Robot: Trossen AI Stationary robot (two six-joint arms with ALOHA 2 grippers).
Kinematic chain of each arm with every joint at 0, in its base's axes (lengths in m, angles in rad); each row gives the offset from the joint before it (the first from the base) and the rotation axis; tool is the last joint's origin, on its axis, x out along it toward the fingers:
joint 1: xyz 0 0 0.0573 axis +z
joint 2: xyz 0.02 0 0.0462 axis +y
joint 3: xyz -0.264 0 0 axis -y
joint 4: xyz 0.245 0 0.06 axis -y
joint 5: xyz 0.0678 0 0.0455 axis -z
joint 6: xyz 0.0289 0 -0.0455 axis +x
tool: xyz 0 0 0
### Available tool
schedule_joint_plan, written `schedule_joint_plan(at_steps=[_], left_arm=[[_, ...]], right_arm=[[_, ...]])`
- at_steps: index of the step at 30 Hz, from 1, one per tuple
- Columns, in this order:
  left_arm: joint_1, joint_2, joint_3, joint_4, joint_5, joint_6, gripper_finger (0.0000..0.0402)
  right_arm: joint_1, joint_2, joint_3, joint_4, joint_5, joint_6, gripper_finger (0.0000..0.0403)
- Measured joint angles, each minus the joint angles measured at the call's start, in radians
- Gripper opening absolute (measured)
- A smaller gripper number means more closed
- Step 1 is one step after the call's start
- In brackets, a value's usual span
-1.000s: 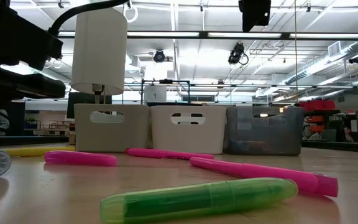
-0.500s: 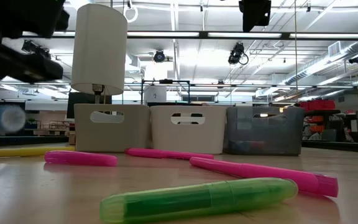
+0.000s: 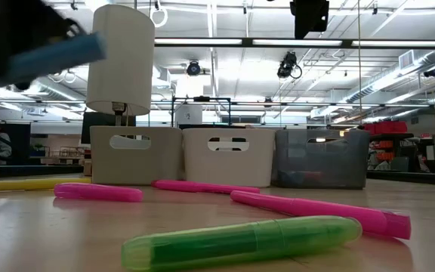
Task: Pick & Place Markers
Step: Put the blue marker pen into the black bin
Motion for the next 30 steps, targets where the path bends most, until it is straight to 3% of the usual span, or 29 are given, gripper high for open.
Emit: schedule_joint_plan(at_steps=[15,30], left_arm=[[0.105,-0.134,0.0,0.263,-0.219,-0.005,0.0068],[0.259,-0.147,0.0,0.627,-0.252,0.141,0.0068]], right_arm=[[0.0,-0.045,0.0,0.012,0.092,0.017,0.0002],[0.0,-0.119,0.0,0.132,0.211,0.014,0.0002]])
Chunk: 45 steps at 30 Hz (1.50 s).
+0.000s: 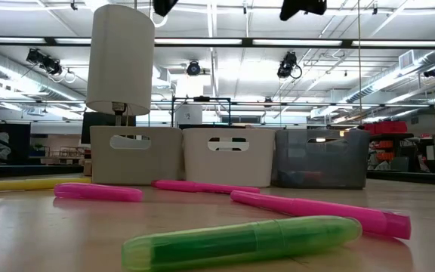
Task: Pick & Place Markers
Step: Put the blue marker pen into the black bin
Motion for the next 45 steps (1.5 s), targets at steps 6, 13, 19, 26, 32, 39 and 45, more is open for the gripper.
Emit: schedule_joint_plan(at_steps=[6,13,19,26,32,39,45], left_arm=[[0.031,0.0,0.002,0.124,0.001,0.039,0.0067],[0.05,0.0,0.002,0.195,0.005,0.059,0.0067],[0.055,0.0,0.001,0.198,0.005,0.06,0.0067],[0.064,0.0,0.001,0.207,0.006,0.059,0.0067],[0.1,0.0,0.0,0.269,0.035,0.062,0.0067],[0.141,0.0,0.0,0.412,0.07,0.097,0.0067],[0.167,0.0,0.0,0.463,0.084,0.098,0.0067]], right_arm=[[0.0,-0.011,0.0,0.097,0.004,-0.02,0.0002],[0.0,-0.012,0.0,0.21,0.009,-0.061,0.0002],[-0.003,-0.018,0.0,0.27,0.052,-0.07,0.0032],[-0.014,-0.067,0.0,0.361,0.052,-0.07,0.0131],[-0.013,-0.127,0.0,0.496,-0.024,-0.07,0.0215],[0.005,-0.142,0.001,0.599,-0.1,-0.088,0.0279],[0.05,-0.141,0.001,0.619,-0.1,-0.143,0.0297]])
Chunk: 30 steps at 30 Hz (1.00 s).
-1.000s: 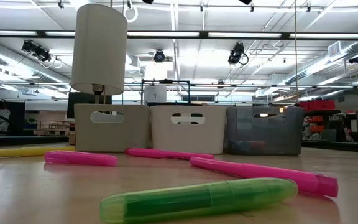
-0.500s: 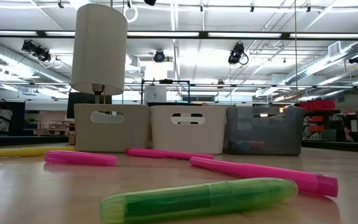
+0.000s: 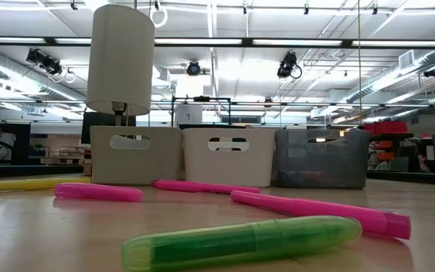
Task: Pick & Place Markers
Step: Put the blue marker pen into the black bin
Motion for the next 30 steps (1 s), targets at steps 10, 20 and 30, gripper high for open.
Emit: schedule_joint_plan(at_steps=[10,20,30], left_arm=[[0.001,0.0,0.0,0.093,0.002,0.05,0.0066],[-0.001,0.0,0.0,0.103,0.002,0.066,0.0066],[-0.001,0.0,0.0,0.105,0.0,0.067,0.0066]], right_arm=[[0.037,0.028,0.0,0.042,0.028,-0.002,0.0297],[0.038,0.052,0.0,0.056,0.024,0.042,0.0283],[0.038,0.071,0.0,0.05,-0.026,0.077,0.0189]])
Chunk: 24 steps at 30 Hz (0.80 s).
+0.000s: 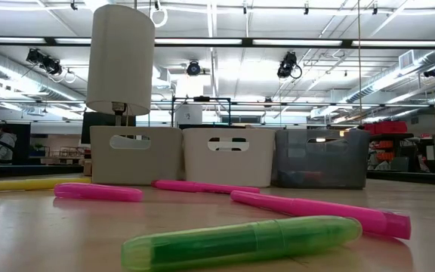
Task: Pick & Place Markers
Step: Put the blue marker pen into the black bin
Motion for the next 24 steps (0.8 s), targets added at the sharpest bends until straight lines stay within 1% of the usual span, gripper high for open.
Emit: schedule_joint_plan(at_steps=[7,11,17,24], left_arm=[[0.0,-0.01,0.0,0.009,-0.002,0.004,0.0066],[0.0,-0.03,0.0,0.002,-0.006,0.027,0.0066],[0.0,-0.038,0.0,-0.016,-0.029,0.025,0.0066],[0.0,-0.04,0.002,-0.052,-0.032,-0.006,0.0071]], right_arm=[[0.0,0.007,0.0,-0.053,-0.009,0.018,0.0137],[0.0,0.008,0.0,-0.044,-0.008,0.005,0.0112],[0.0,0.007,0.0,-0.039,-0.003,-0.008,0.0049],[0.0,0.008,-0.002,-0.043,-0.004,-0.008,0.0045]])
